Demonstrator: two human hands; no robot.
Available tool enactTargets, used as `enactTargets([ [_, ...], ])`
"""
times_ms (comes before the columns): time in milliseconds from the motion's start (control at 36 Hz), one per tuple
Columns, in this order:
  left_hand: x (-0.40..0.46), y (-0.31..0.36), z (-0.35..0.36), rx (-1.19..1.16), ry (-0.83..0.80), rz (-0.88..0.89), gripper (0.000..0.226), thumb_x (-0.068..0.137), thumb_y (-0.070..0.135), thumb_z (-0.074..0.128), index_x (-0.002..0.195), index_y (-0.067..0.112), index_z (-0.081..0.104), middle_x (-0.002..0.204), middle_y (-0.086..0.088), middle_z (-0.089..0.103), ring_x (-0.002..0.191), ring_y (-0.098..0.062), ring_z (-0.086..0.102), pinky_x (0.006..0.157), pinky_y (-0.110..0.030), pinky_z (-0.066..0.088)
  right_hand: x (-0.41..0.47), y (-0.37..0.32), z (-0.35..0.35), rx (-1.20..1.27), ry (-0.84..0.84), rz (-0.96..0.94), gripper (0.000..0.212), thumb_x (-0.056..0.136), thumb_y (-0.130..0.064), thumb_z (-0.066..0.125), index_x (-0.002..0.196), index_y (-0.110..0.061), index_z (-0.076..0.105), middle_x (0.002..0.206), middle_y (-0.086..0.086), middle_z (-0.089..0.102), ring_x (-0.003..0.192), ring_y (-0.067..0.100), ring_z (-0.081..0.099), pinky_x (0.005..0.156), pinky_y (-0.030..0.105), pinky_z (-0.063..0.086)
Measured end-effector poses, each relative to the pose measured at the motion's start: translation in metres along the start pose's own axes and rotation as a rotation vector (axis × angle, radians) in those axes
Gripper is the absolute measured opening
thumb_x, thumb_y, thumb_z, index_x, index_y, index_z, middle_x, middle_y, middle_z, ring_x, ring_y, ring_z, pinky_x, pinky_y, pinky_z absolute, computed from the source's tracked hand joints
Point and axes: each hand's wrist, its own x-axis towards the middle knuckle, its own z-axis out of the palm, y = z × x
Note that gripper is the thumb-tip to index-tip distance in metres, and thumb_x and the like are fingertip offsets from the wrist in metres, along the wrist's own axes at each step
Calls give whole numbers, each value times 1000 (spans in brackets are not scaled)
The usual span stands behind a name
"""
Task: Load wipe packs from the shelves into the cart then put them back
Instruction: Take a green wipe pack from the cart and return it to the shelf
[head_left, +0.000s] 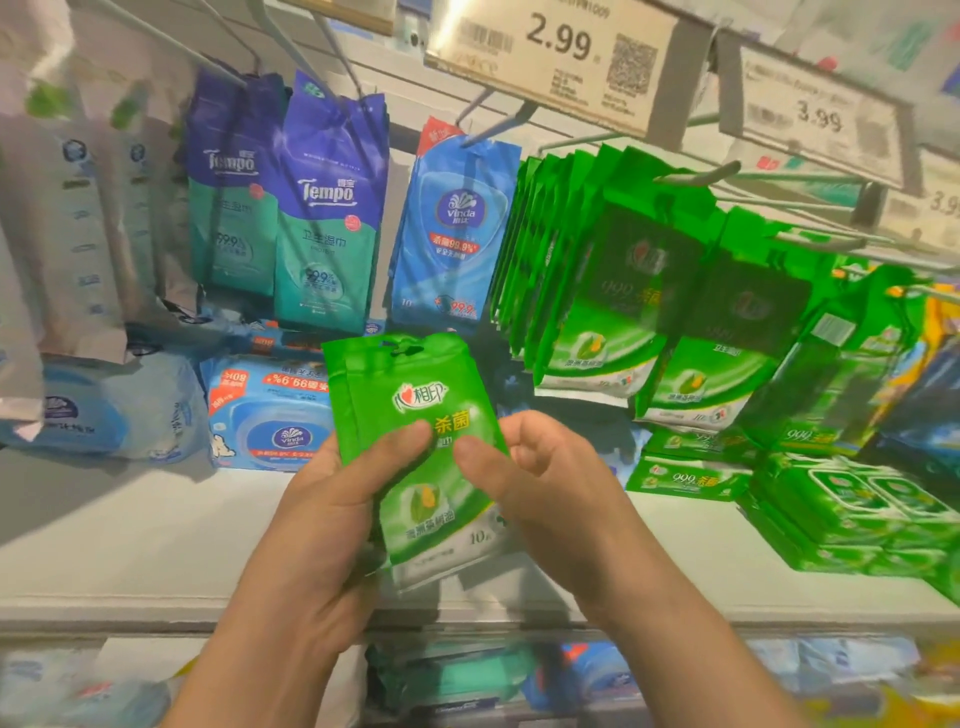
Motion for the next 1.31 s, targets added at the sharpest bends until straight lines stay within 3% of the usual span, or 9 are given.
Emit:
enactTargets([
  [56,8,4,9,2,45,-1,40,80,24,69,117,11,72,112,-17,76,90,-30,77,73,-42,65,-2,0,-2,0,45,-19,56,71,-69,57,96,-20,62,92,14,70,76,28,63,80,53,52],
  [139,11,15,20,-134,112,10,26,105,24,46,95,9,65,142,-23,58,61,-1,73,57,-14,57,-6,-1,-5,-23,154,-94,47,75,-69,52,92,-26,59,87,1,72,81,21,67,80,52,54],
  [306,-10,8,18,-50,80,26,18,94,18,59,104,15,74,91,-7,80,69,-21,78,47,-32,58,-16,-6,-5,47,324,-240,25,77,-67,49,90,-45,52,77,-11,74,55,6,64,57,32,48],
  [611,-4,9,17,-3,25,25,29,82,21,64,107,14,77,99,-10,79,77,-23,78,56,-37,62,-12,-15,-35,243,702,-478,22,83,-53,57,98,-37,54,77,-14,63,69,19,58,70,34,50],
  [806,-3,4,16,-14,-23,27,30,80,19,64,106,12,76,99,-13,79,75,-25,78,54,-36,61,-3,-8,-47,226,764,-466,27,90,-51,56,100,-26,51,72,-14,53,62,7,48,60,27,39],
  [1000,-1,-3,9,51,-30,18,37,79,20,65,113,11,75,105,-14,78,83,-29,78,70,-44,64,4,-2,-46,255,739,-377,29,87,-55,57,98,-29,54,69,-16,53,59,6,46,59,29,39],
  [1111,3,-3,-1,250,-6,81,51,75,41,84,119,18,72,116,-11,76,109,-34,72,100,-60,52,7,-3,-44,206,715,-296,24,92,-55,56,75,-38,53,53,-17,41,48,7,34,50,32,31],
  [1167,2,-1,-3,290,-16,101,68,66,53,85,123,20,69,123,-10,73,117,-34,68,107,-60,46,9,-4,-43,175,723,-232,40,98,-49,56,66,-30,44,48,-15,34,44,8,32,47,34,32],
  [1306,1,-1,-1,392,-83,170,60,75,54,77,125,23,67,124,-7,73,118,-31,68,106,-58,47,12,-4,-44,222,688,-85,47,97,-50,53,71,-14,40,45,-11,41,39,8,40,45,23,38],
])
